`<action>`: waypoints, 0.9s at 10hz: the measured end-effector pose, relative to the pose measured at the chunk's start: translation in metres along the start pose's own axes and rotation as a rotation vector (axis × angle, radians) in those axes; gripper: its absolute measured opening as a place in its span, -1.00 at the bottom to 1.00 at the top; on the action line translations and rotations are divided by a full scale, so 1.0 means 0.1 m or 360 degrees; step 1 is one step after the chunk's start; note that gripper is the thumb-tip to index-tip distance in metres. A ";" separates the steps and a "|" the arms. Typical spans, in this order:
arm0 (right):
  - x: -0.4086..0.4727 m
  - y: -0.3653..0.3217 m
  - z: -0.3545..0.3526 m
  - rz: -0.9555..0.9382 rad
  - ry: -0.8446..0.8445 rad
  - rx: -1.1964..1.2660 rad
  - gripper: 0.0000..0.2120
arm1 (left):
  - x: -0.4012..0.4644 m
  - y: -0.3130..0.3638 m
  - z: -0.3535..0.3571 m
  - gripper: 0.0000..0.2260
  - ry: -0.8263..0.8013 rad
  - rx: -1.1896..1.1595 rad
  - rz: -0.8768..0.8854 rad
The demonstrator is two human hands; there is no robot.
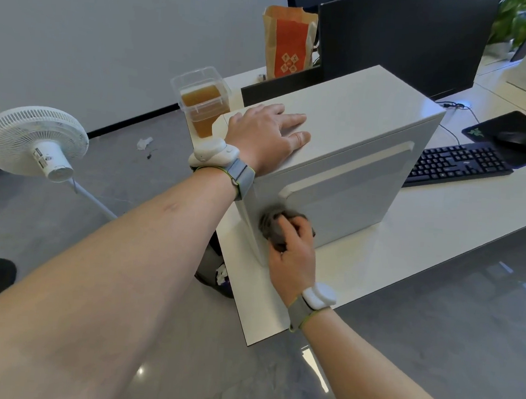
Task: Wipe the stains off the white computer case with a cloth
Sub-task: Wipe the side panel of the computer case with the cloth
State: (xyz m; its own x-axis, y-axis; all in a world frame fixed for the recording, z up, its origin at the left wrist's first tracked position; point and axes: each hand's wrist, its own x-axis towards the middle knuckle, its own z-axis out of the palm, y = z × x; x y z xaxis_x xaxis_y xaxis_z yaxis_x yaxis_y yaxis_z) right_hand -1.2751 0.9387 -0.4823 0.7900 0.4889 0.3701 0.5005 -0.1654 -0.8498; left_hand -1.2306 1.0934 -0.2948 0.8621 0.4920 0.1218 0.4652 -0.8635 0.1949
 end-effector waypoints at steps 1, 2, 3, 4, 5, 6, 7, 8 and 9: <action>-0.09 0.12 0.05 0.0311 -0.0214 -0.0095 -0.65 | -0.01 0.01 0.00 -0.50 -0.0005 0.0001 -0.0003; -0.10 0.02 0.04 0.0098 -0.0059 0.0015 -0.66 | -0.01 0.03 -0.01 -0.50 0.0009 0.0003 0.0003; -0.06 0.08 0.17 0.0055 -0.0252 -0.0172 -0.70 | 0.01 0.01 0.01 -0.50 0.0000 -0.0005 0.0000; -0.11 0.17 0.21 0.0405 -0.0469 -0.0267 -0.75 | 0.00 0.00 0.02 -0.49 0.0001 0.0000 -0.0005; -0.16 0.05 0.19 0.0189 -0.0201 -0.0059 -0.69 | 0.02 0.00 0.02 -0.49 0.0005 -0.0009 0.0000; -0.14 0.12 0.21 0.0251 -0.0289 -0.0123 -0.73 | 0.01 0.00 0.01 -0.49 -0.0004 -0.0004 -0.0003; -0.17 0.31 0.20 0.0913 -0.0429 -0.0209 -0.79 | 0.00 0.00 0.02 -0.49 -0.0003 -0.0003 -0.0001; -0.11 0.35 0.15 0.1725 -0.0163 0.0477 -0.79 | 0.02 0.00 0.01 -0.49 0.0017 0.0007 0.0004; 0.05 0.17 0.15 0.2220 0.0072 0.1314 -0.74 | 0.02 0.00 0.01 -0.49 0.0003 0.0001 0.0007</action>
State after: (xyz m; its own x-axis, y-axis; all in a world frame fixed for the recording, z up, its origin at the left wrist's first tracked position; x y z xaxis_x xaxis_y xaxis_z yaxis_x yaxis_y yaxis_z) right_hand -1.2682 0.9513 -0.5003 0.4592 0.3343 -0.8230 -0.8810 0.0526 -0.4702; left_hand -1.2288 1.0944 -0.2956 0.8638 0.4882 0.1247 0.4614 -0.8658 0.1936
